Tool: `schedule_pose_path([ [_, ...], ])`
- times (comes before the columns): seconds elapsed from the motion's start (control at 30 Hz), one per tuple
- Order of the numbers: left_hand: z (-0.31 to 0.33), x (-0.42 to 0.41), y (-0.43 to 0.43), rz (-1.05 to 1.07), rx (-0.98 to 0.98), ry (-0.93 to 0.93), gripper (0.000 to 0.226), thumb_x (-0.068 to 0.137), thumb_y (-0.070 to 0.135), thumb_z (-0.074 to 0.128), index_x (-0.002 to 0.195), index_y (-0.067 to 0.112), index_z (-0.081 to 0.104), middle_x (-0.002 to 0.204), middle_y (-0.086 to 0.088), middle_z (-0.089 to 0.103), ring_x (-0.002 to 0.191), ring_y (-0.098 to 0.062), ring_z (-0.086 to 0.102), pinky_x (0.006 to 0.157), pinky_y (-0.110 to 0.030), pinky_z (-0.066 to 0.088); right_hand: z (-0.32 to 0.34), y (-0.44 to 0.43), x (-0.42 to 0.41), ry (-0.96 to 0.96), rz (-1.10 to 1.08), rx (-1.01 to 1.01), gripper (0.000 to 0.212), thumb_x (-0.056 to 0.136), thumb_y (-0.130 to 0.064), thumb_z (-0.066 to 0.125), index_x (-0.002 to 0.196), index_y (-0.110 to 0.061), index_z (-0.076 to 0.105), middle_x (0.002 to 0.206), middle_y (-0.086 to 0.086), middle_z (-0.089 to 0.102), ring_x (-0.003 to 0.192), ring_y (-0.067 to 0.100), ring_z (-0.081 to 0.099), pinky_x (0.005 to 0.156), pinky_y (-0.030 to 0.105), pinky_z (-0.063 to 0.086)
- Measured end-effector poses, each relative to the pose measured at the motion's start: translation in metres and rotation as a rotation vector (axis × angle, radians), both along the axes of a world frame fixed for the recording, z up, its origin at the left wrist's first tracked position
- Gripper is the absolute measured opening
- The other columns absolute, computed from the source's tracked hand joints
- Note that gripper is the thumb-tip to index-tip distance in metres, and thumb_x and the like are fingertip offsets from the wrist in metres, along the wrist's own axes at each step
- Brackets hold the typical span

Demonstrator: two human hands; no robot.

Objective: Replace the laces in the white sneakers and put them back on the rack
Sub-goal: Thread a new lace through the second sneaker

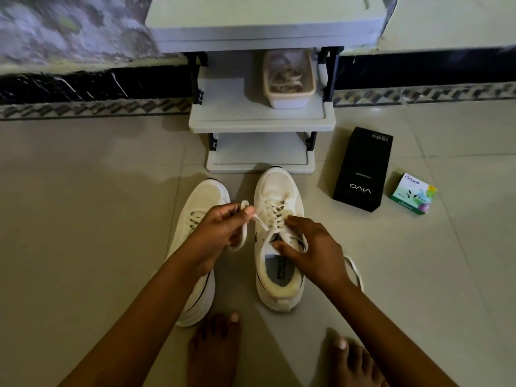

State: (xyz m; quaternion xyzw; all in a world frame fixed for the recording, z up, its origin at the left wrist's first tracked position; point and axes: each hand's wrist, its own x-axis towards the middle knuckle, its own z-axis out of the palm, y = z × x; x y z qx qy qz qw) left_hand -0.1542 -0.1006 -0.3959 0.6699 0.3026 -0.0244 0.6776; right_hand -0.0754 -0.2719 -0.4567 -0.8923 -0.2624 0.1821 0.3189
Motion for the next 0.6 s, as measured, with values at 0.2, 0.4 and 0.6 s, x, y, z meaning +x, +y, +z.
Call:
schedule_pose_path([
  [0.2,-0.004,-0.004,0.019,-0.06,0.125,0.075,0.021,0.093,0.026,0.052,0.083,0.013,0.065,0.046,0.01,0.04,0.045,-0.004,0.034,0.052,-0.022,0.032,0.003,-0.004,0.006,0.119,-0.001,0.012,0.045,0.076,-0.051,0.07,0.109,-0.024,0.056,0.118,-0.01,0.054,0.098,0.006,0.051,0.074,0.015,0.04],
  [0.4,-0.002,-0.003,0.023,-0.129,0.252,0.123,0.021,0.092,0.025,0.056,0.075,0.015,0.063,0.043,0.015,0.042,0.043,0.0,0.039,0.051,-0.019,0.032,-0.001,-0.01,0.023,0.442,-0.002,0.176,0.012,0.085,-0.024,0.067,0.078,-0.016,0.061,0.126,-0.011,0.048,0.113,0.01,0.049,0.09,0.016,0.04],
  [0.6,-0.014,-0.004,0.024,-0.13,0.424,0.18,0.029,0.092,0.028,0.057,0.072,0.006,0.058,0.058,0.004,0.043,0.058,-0.01,0.041,0.059,-0.025,0.034,-0.006,-0.014,0.023,0.752,-0.331,0.422,0.009,0.093,-0.022,0.057,0.093,-0.019,0.065,0.112,0.001,0.065,0.103,0.021,0.062,0.095,0.04,0.049],
])
